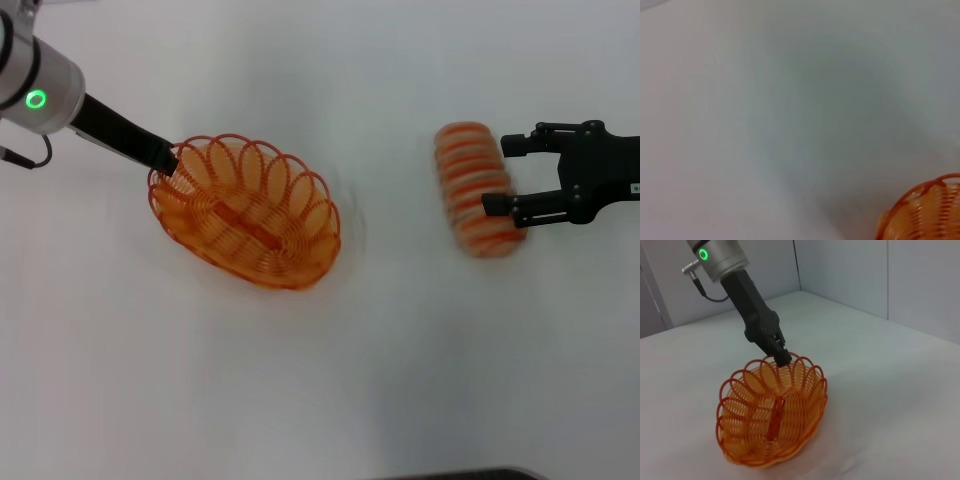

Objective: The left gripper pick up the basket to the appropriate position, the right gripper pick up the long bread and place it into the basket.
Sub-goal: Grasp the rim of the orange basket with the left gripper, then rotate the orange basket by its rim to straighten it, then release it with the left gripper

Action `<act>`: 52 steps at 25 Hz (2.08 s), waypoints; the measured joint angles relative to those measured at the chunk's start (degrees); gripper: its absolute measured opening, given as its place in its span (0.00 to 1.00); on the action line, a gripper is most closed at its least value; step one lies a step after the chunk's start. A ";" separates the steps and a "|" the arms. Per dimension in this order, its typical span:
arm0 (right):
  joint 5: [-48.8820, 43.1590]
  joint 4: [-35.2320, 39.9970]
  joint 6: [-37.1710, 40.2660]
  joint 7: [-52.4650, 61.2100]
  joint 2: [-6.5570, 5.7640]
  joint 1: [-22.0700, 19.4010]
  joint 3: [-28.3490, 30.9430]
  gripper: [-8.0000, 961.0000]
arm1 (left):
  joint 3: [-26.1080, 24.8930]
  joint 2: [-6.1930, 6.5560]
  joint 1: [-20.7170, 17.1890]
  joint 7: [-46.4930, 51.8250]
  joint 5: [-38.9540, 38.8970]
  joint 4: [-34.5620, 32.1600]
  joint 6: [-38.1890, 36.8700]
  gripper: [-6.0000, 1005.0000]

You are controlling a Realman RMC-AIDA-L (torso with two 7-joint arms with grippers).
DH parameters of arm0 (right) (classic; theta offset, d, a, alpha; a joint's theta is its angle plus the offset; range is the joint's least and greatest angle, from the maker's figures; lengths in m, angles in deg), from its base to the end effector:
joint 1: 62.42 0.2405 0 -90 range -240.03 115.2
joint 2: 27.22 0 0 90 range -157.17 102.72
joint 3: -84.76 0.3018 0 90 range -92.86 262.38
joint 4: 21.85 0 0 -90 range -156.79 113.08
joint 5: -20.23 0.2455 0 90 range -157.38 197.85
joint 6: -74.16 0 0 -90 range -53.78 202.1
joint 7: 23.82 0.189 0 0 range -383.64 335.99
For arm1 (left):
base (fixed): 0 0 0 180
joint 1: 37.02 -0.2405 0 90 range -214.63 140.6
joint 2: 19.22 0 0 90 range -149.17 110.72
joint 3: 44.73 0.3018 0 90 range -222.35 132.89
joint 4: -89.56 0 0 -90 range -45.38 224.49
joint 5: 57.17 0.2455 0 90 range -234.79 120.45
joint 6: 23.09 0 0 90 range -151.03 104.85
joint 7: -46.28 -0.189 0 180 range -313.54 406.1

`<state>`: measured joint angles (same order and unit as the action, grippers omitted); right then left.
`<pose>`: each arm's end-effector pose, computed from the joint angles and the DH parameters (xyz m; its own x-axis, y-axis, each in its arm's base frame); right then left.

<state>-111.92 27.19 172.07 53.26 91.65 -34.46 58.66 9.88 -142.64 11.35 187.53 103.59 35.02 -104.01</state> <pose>0.3484 0.3676 -0.0084 0.8741 -0.3372 -0.3495 -0.4310 -0.8703 -0.2383 -0.2420 0.4757 -0.0756 0.6240 0.7771 -0.0823 0.6726 -0.5877 -0.4497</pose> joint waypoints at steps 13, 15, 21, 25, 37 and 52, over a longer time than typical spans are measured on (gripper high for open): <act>-0.05 0.00 0.26 0.63 -0.16 0.70 0.00 0.93 | -9.60 1.44 3.32 5.32 -0.74 -0.78 -10.18 0.06; 0.07 0.00 0.77 1.29 -0.23 0.85 0.01 0.93 | -11.32 1.44 3.03 5.89 -1.59 -0.82 -10.39 0.06; 0.09 0.08 1.22 2.22 -0.39 1.29 0.32 0.93 | -13.15 0.28 1.20 8.18 -2.38 -1.03 -10.43 0.05; 0.27 0.09 1.03 2.27 -0.40 1.40 0.59 0.93 | -13.24 -0.69 -1.81 9.41 -5.05 -2.47 -9.48 0.05; 1.18 0.09 -0.85 2.29 -0.46 1.33 1.14 0.93 | -11.67 -1.02 -9.87 10.56 -16.56 -2.90 -4.85 0.05; 1.64 0.09 -1.15 2.38 -0.49 1.40 1.14 0.93 | -1.63 -1.15 -12.50 11.65 -20.17 -3.04 5.15 0.06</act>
<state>-110.28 27.28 170.92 55.63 91.16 -33.06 59.80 8.25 -143.79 -1.15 199.18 83.42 31.98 -98.86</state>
